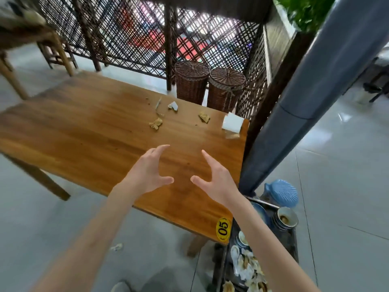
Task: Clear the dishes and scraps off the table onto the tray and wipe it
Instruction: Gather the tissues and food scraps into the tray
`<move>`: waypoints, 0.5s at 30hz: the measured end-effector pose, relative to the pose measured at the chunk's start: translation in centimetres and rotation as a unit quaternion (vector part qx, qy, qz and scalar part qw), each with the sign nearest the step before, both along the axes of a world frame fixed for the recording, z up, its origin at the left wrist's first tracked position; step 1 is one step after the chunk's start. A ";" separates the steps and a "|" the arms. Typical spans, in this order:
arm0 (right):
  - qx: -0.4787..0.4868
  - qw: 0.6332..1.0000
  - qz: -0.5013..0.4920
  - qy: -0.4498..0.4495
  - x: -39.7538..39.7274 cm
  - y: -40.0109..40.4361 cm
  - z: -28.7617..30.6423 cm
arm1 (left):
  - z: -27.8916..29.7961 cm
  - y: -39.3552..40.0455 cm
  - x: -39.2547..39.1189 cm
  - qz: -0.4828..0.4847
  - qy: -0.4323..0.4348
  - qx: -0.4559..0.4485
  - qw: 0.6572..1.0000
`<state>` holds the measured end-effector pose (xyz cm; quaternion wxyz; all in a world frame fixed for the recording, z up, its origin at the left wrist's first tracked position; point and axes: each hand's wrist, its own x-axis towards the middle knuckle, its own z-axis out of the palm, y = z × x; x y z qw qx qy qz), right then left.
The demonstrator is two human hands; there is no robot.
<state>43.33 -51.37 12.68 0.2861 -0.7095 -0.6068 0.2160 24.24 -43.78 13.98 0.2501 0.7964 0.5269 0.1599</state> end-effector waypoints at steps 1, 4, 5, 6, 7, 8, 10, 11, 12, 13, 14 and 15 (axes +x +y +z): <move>-0.004 1.000 -0.002 -0.004 -1.4 1.2 0.0 | 0.0 1.2 -1.7 0.006 0.001 -0.001 1.000; -0.016 1.000 -0.009 -0.009 -5.8 5.2 -0.3 | 0.0 5.1 -6.6 0.015 0.009 0.003 1.000; -0.019 1.000 -0.013 -0.008 -7.1 6.5 -0.5 | 0.0 6.5 -8.1 0.017 0.012 0.005 1.000; -0.022 1.000 -0.016 -0.007 -8.5 7.7 -0.7 | 0.0 7.7 -9.4 0.020 0.013 0.006 1.000; -0.025 0.999 -0.018 -0.008 -9.7 8.9 -0.9 | -0.1 8.9 -10.7 0.021 0.014 0.006 1.000; -0.028 0.999 -0.020 -0.008 -10.8 10.0 -1.1 | -0.2 10.1 -11.8 0.020 0.016 0.005 1.000; -0.040 0.999 -0.020 -0.005 -12.7 12.0 -1.6 | -0.5 12.2 -13.6 0.012 0.025 -0.003 1.000; -0.047 0.999 -0.021 -0.001 -13.5 12.8 -1.9 | -0.7 13.2 -14.2 0.006 0.029 -0.011 0.999; -0.053 0.998 -0.022 0.001 -14.2 13.7 -2.2 | -1.0 14.2 -14.7 0.000 0.030 -0.020 0.999; -0.059 0.998 -0.023 0.001 -14.7 14.7 -2.5 | -1.2 15.2 -15.0 -0.005 0.029 -0.027 0.999; -0.068 0.997 -0.023 0.002 -15.1 15.7 -2.9 | -1.4 16.2 -15.2 -0.009 0.028 -0.033 0.999; -0.079 0.997 -0.024 0.003 -15.3 16.7 -3.3 | -1.6 17.3 -15.3 -0.013 0.026 -0.040 0.999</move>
